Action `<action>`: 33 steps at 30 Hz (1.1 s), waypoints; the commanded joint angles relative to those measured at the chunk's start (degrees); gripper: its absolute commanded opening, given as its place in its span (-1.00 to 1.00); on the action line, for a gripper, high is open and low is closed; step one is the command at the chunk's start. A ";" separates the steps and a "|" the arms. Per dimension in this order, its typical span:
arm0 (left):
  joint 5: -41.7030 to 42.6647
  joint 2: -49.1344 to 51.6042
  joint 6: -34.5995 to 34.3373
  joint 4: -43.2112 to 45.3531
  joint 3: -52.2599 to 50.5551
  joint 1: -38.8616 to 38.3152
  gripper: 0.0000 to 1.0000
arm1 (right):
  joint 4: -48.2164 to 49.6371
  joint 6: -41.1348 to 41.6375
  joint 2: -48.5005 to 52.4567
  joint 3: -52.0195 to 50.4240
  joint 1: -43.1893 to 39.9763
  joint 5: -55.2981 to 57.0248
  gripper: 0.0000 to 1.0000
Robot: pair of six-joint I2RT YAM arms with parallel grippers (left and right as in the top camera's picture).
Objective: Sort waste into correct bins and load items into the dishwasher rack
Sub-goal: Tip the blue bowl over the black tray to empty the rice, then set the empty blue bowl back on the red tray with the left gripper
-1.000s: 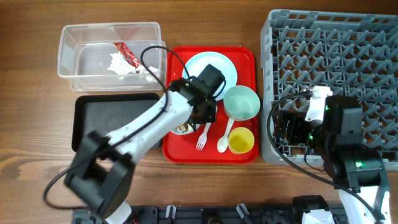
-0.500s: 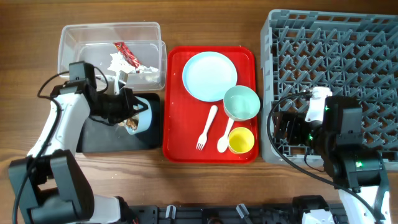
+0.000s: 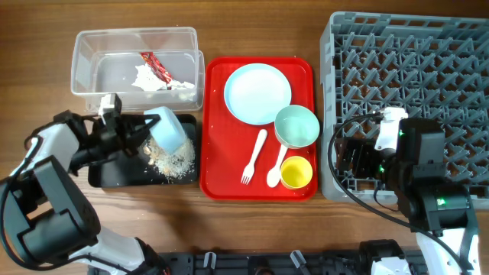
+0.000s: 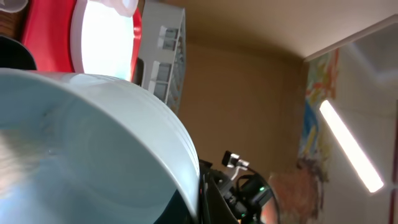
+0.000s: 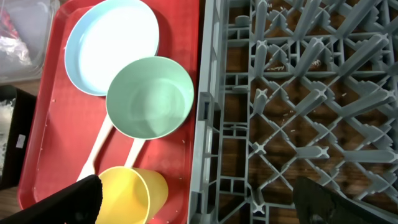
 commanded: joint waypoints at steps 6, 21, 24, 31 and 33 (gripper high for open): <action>2.86 0.42 -0.17 -1.25 -0.15 3.30 -0.92 | -0.04 -0.76 -0.20 1.22 -0.24 -0.52 0.99; 2.86 -4.92 0.28 4.20 0.39 -1.11 -0.92 | -0.26 -0.76 -0.20 1.22 -0.24 -0.55 0.99; -0.46 -11.13 -0.68 8.41 0.90 -6.67 -0.92 | -0.24 -0.76 -0.20 1.22 -0.24 -0.55 0.99; -48.72 -17.11 -16.55 18.47 3.82 -30.29 -0.92 | -0.24 -0.74 -0.20 1.22 -0.24 -0.55 0.99; -57.24 -17.07 -16.79 20.85 3.82 -38.71 -0.92 | -0.24 -0.76 -0.20 1.22 -0.24 -0.55 1.00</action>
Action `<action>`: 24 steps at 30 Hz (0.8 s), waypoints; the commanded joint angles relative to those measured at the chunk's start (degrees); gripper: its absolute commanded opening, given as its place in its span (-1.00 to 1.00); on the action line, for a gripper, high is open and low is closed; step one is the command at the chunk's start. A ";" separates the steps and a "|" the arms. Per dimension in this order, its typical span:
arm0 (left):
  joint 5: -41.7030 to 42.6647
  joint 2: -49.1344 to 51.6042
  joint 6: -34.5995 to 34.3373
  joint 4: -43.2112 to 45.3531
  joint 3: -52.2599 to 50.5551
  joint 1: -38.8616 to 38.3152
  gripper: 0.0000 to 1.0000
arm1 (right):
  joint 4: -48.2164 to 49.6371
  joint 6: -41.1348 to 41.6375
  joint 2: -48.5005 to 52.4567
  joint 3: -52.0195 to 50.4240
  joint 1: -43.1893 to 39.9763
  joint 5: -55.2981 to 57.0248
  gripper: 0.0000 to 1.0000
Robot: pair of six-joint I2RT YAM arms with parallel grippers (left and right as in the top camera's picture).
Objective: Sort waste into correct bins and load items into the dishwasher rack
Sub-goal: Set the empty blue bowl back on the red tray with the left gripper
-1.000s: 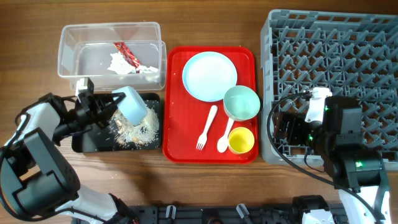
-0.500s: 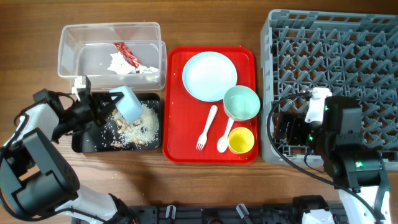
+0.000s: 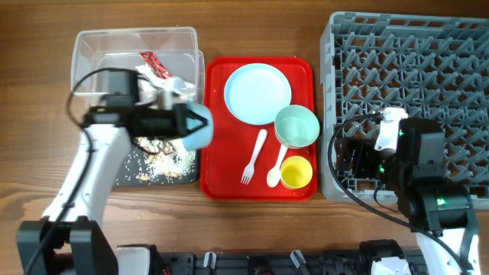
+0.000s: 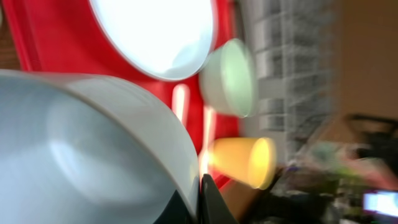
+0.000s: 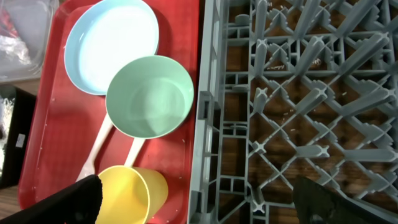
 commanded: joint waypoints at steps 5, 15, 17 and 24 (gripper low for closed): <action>-36.50 2.16 -6.62 5.88 1.07 -25.99 -0.92 | -0.04 -0.76 -0.20 1.22 -0.24 -0.55 0.99; -39.54 11.37 -6.64 14.14 1.07 -30.42 -0.60 | -0.07 -0.74 -0.20 1.22 -0.24 -0.55 0.99; -38.21 11.19 -6.64 13.75 1.09 -30.42 -0.48 | -0.09 -0.79 -0.20 1.22 -0.24 -0.55 1.00; -20.15 -0.94 -9.49 13.44 1.09 -30.64 -0.16 | -0.07 -0.74 -0.20 1.22 -0.24 -0.52 0.99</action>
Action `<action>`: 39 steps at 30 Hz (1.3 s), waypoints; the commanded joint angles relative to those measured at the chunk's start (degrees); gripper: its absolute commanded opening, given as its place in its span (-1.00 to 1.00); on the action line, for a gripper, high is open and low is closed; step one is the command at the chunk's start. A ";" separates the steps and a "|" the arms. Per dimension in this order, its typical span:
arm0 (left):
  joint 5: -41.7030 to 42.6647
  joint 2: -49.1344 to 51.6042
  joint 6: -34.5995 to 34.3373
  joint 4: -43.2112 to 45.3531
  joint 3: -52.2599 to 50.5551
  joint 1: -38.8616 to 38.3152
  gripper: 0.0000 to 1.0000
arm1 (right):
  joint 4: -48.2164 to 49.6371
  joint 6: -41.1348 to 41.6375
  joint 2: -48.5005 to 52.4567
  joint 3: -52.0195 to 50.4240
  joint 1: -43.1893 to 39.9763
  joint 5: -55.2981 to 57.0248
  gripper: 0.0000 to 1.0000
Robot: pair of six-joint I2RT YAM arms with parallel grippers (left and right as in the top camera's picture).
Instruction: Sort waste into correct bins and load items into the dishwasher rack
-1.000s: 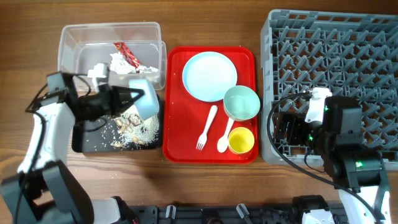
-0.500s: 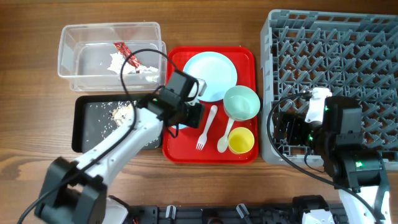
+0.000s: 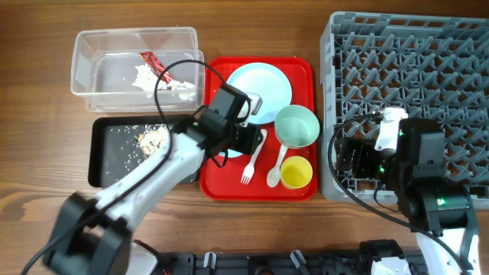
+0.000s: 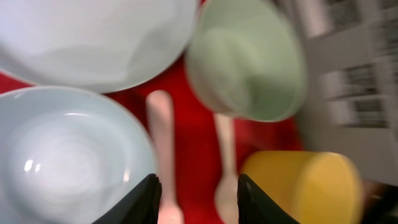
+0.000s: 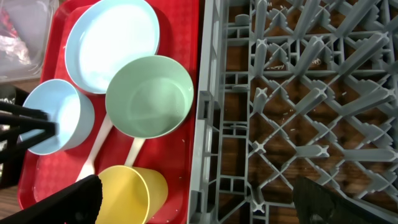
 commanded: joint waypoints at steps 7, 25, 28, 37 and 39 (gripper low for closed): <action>3.93 1.79 -3.43 -0.92 1.05 -10.10 -0.14 | -0.09 -0.74 -0.20 1.22 -0.24 -0.57 0.99; 32.76 -2.47 -16.59 9.44 1.05 14.23 -0.92 | 2.43 -0.90 3.93 1.22 -0.24 -4.09 0.99; 46.14 2.38 -26.25 21.68 1.05 20.35 -0.92 | 4.37 -7.80 12.02 1.22 -0.24 -28.30 0.99; 62.42 7.96 -29.70 28.13 1.05 18.47 -0.92 | 25.83 -12.35 29.33 1.22 -0.24 -61.02 1.00; 62.51 7.96 -29.68 28.17 1.05 16.79 -0.92 | 32.94 -8.68 29.73 1.22 -0.24 -63.25 1.00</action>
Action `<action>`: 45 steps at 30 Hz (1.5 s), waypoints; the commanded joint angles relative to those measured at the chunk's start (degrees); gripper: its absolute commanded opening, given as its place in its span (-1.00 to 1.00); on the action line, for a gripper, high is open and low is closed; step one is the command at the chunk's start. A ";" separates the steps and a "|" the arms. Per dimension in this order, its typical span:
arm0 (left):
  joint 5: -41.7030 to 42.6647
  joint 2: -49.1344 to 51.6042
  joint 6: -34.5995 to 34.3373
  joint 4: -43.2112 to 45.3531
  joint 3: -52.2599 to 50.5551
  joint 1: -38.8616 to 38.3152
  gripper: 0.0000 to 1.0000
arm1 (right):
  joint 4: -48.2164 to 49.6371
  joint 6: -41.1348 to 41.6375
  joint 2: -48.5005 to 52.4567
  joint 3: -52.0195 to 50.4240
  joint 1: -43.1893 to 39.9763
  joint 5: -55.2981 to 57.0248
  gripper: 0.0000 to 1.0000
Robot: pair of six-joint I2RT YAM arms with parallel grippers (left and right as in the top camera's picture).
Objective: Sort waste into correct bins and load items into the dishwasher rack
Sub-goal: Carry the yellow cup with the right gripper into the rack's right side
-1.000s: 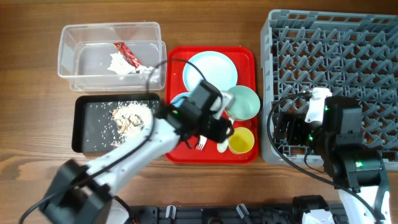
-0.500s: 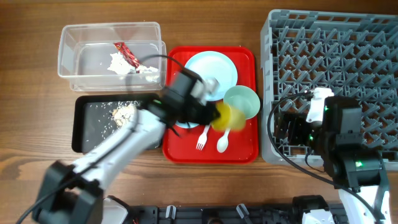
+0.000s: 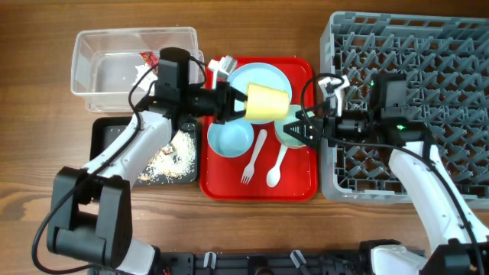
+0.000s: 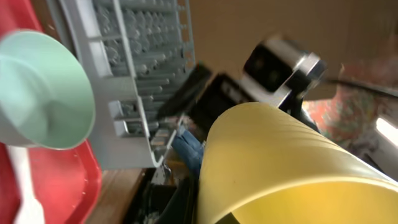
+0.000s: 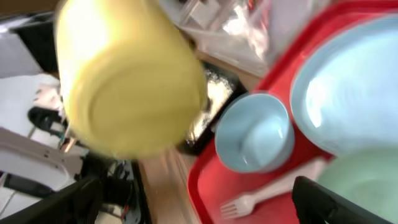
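Observation:
My left gripper (image 3: 238, 104) is shut on the yellow cup (image 3: 267, 101), held on its side above the light blue plate (image 3: 256, 82) on the red tray (image 3: 299, 187). The cup (image 4: 280, 162) fills the left wrist view. A light blue bowl (image 3: 231, 137) stands on the tray's left half. The green bowl (image 3: 289, 134) is partly hidden by my right gripper (image 3: 300, 128), which hangs open over it, facing the cup (image 5: 130, 81). A white fork (image 3: 252, 158) and spoon (image 3: 276, 166) lie at the tray's front. The grey dishwasher rack (image 3: 428, 76) is on the right.
A clear bin (image 3: 107, 65) with a red wrapper and crumpled paper stands at the back left. In front of it sits a black tray (image 3: 103, 149) with scattered food scraps. The two arms are close together over the red tray.
The left gripper has left the blue bowl on the tray and now holds the yellow cup raised over the plate. The right arm has moved from the rack to over the green bowl.
The left gripper first held the blue bowl tipped over the black tray, where food scraps lay. Then it held the bowl by the red tray's left edge, then down on that tray. Now the bowl stands alone and the yellow cup is in the gripper.

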 commanded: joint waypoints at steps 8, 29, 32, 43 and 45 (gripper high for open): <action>-0.07 0.59 -0.37 0.31 0.33 -4.20 -0.92 | 8.41 6.97 0.48 0.79 0.11 -17.51 0.77; -2.49 0.59 -0.04 0.26 0.33 -6.10 -0.19 | 10.56 10.14 0.48 0.79 2.62 -7.02 -0.54; -13.55 0.59 7.02 -6.64 0.33 -5.16 0.04 | 6.10 9.94 0.48 0.79 2.60 3.67 -0.69; -49.88 -18.73 27.15 -42.12 0.35 14.62 0.30 | -38.75 8.46 -7.37 24.37 -6.19 52.24 -0.92; -54.29 -22.10 27.10 -42.53 0.33 14.62 0.35 | -42.23 8.44 -7.04 26.29 -12.55 55.65 -0.92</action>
